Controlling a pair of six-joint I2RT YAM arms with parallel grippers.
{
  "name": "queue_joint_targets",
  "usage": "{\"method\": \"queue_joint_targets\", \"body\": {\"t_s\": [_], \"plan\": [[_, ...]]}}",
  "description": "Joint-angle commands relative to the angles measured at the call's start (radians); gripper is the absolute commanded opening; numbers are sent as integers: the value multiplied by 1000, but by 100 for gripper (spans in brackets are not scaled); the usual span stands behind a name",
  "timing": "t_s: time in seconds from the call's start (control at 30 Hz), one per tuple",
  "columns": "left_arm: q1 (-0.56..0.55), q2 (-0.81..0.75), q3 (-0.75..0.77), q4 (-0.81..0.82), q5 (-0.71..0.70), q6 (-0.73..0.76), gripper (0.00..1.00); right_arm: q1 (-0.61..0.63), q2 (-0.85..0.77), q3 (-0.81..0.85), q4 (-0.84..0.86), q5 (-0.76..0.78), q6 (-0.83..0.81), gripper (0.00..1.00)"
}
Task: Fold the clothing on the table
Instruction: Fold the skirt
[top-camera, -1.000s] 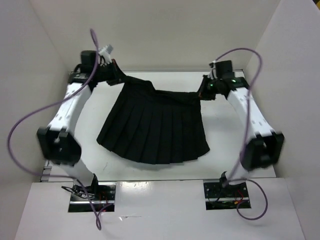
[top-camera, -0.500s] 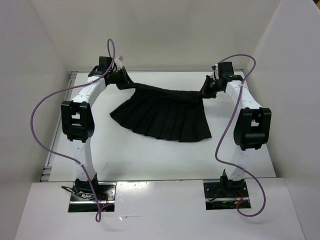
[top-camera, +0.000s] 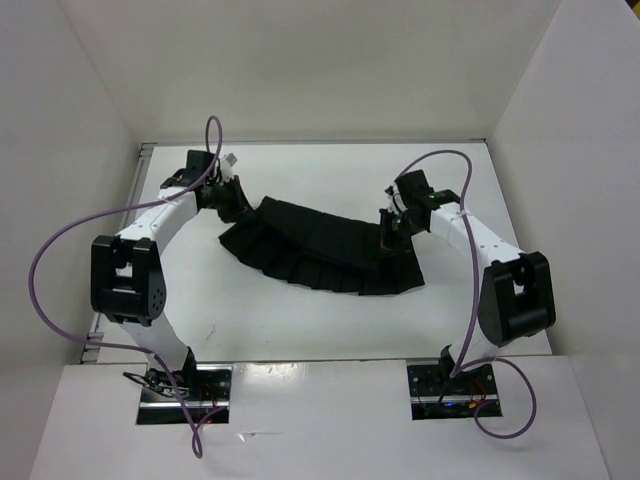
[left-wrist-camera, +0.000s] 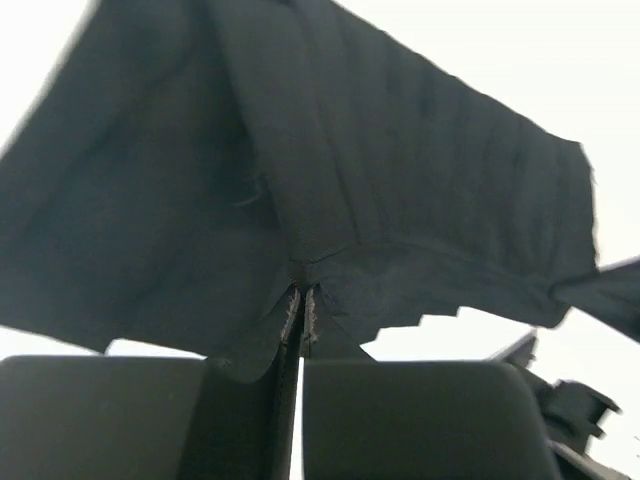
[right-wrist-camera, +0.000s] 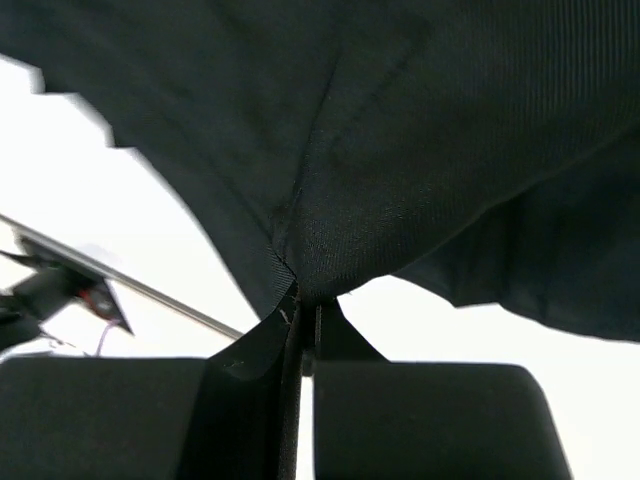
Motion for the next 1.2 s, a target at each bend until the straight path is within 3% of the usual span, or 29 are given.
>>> {"method": "queue_joint_targets", "body": {"t_s": [0.0, 0.3, 0.37, 0.4, 0.43, 0.47, 0.6, 0.7, 0.8, 0.83, 0.87, 0.93, 1.17], "plan": [[-15, -62, -71, -66, -166, 48, 0, 36, 8, -41, -103, 93, 10, 0], [-58, -165, -181, -181, -366, 81, 0, 36, 19, -34, -221, 320, 105, 3], [-70, -188, -191, -230, -404, 91, 0, 36, 31, -34, -244, 368, 118, 33], [-70, -199, -191, -247, -432, 91, 4, 36, 31, -34, -244, 388, 128, 36], [-70, -211, -191, -262, -441, 91, 19, 36, 20, -34, -244, 423, 146, 36], [-79, -243, -191, -296, -453, 91, 34, 36, 20, -20, -266, 441, 155, 43], [-80, -315, -100, -362, -454, 102, 44, 36, -33, 93, -301, 549, 211, 47], [-80, -315, -8, -362, -421, 111, 47, 36, -33, 153, -270, 531, 211, 47], [-80, -273, 18, -290, -395, 134, 40, 36, 22, 187, -212, 480, 198, 51], [-80, -230, 18, -228, -395, 134, 33, 36, 45, 187, -189, 480, 198, 54], [-80, -202, 18, -197, -395, 134, 16, 36, 59, 187, -151, 480, 198, 57], [-80, -101, 35, -125, -395, 108, 0, 36, 91, 187, -126, 489, 198, 58], [-80, 123, 116, -9, -484, 62, 0, 36, 227, 198, -37, 585, 198, 62]]}}
